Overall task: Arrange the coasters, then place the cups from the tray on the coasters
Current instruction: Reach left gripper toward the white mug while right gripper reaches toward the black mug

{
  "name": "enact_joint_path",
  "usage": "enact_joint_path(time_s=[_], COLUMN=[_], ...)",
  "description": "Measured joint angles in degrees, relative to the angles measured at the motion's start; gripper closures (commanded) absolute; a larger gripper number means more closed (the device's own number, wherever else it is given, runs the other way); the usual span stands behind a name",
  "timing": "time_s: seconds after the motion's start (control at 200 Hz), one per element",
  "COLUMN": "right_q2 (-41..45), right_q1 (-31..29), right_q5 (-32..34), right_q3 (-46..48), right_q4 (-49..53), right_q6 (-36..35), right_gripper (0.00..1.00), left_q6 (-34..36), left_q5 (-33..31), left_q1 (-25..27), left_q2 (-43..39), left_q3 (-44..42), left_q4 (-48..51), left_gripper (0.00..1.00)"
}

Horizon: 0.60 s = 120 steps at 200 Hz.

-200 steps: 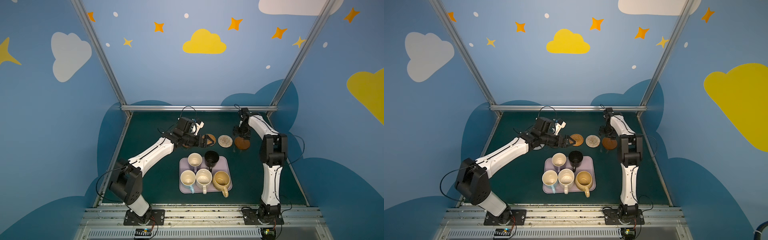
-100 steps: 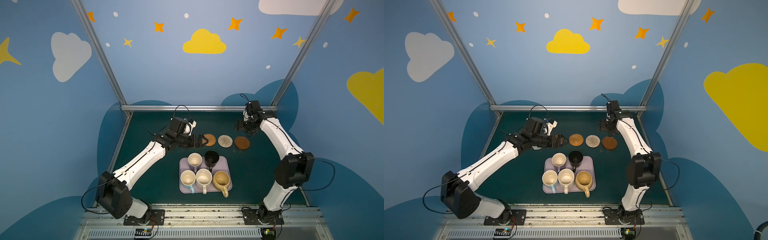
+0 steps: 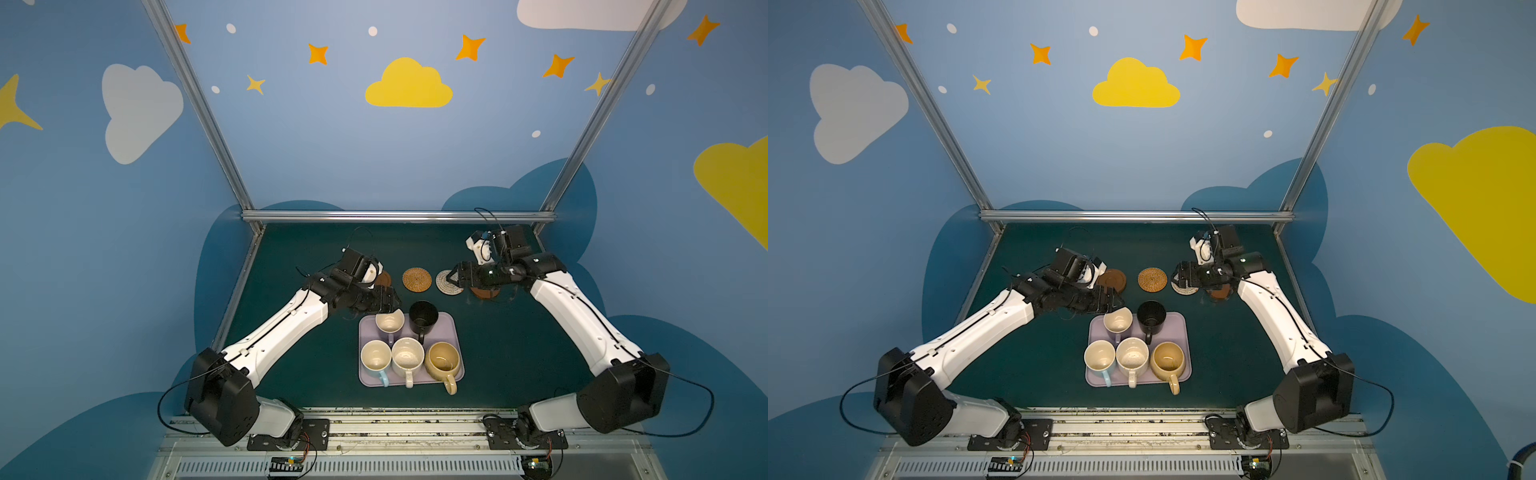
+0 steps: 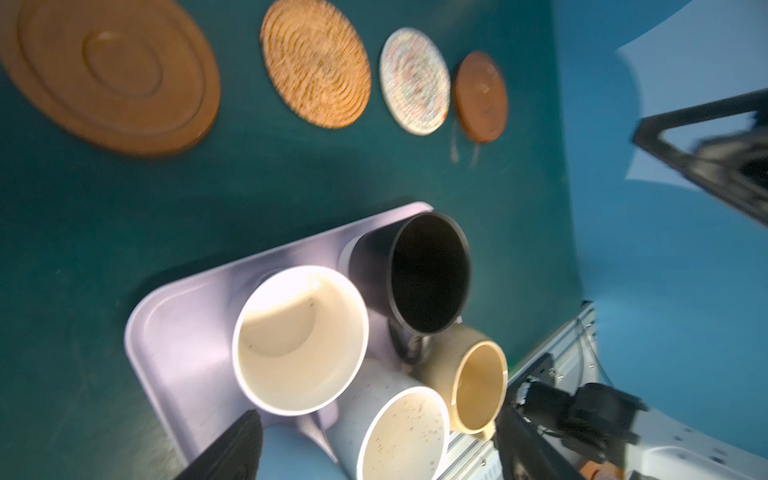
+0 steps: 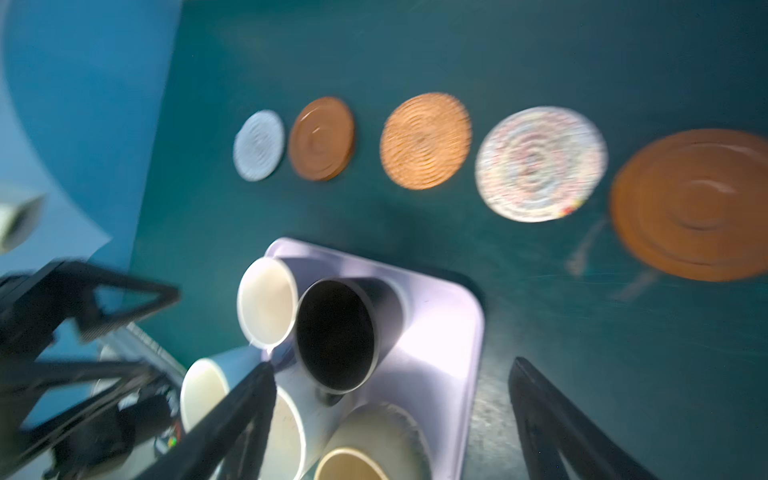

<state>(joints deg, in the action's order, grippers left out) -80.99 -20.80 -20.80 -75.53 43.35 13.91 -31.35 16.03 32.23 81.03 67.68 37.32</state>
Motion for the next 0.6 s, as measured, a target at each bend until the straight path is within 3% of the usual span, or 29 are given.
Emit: enact_joint_path(time_s=[0.25,0.335,0.491,0.601], right_q2=[0.8,0.8,0.9,1.6], right_q1=[-8.0,-10.3,-11.4,-11.6], right_q5=[-3.0,-2.6,-2.1,-1.9], right_q3=[3.1,3.0,3.2,4.9], right_q4=[-2.7,-2.4,-2.6,-4.1], right_q6=[-0.7,-1.6,-1.8,-1.3], right_gripper=[0.12,0.12,0.12,0.12], left_q6=[-1.5,-2.1,-2.4,-2.4], left_q5=[-5.9,-7.2,-9.3,-11.6], left_q1=[4.7,5.9,7.3,8.5], left_q2=[1.9,3.8,7.3,8.7], left_q3=[-1.2,-1.2,-1.2,-0.2], left_q4=[1.8,2.1,2.7,3.8], left_gripper=[0.34,0.49,0.52,0.6])
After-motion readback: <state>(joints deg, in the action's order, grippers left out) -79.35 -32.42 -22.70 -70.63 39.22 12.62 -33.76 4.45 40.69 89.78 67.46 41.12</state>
